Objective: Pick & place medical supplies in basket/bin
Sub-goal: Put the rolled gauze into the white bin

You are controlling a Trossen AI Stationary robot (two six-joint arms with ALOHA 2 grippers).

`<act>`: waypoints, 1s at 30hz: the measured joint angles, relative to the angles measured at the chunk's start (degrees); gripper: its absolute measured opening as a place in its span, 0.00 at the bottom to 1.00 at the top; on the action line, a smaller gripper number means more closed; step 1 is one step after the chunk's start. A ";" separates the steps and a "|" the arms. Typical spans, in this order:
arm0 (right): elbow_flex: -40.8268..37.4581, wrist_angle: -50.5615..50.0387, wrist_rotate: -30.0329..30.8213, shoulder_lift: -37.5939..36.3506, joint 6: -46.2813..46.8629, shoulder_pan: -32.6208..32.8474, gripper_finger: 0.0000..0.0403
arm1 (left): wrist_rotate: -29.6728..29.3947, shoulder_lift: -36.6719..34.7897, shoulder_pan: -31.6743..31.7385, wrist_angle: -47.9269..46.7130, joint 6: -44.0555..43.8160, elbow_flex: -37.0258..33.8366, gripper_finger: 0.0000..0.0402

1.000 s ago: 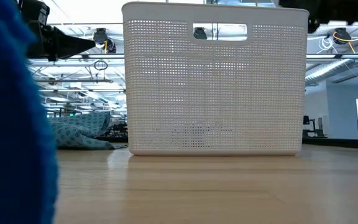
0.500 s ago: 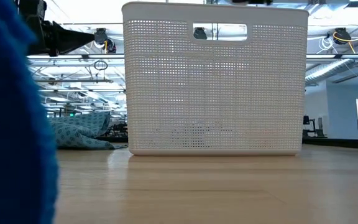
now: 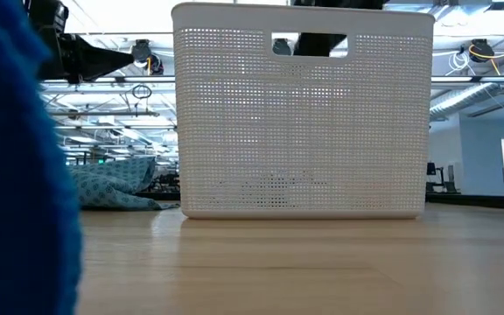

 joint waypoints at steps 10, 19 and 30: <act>0.00 -2.73 0.39 14.05 -7.88 3.04 0.15 | -2.42 0.01 0.00 -2.64 0.37 0.00 0.07; -1.56 -2.83 1.39 22.17 -9.55 3.76 0.15 | -2.39 0.00 0.02 -2.69 0.34 0.00 0.07; -3.81 -2.30 2.56 24.03 -6.69 3.59 0.17 | -2.38 0.01 0.00 -2.66 0.20 0.00 0.07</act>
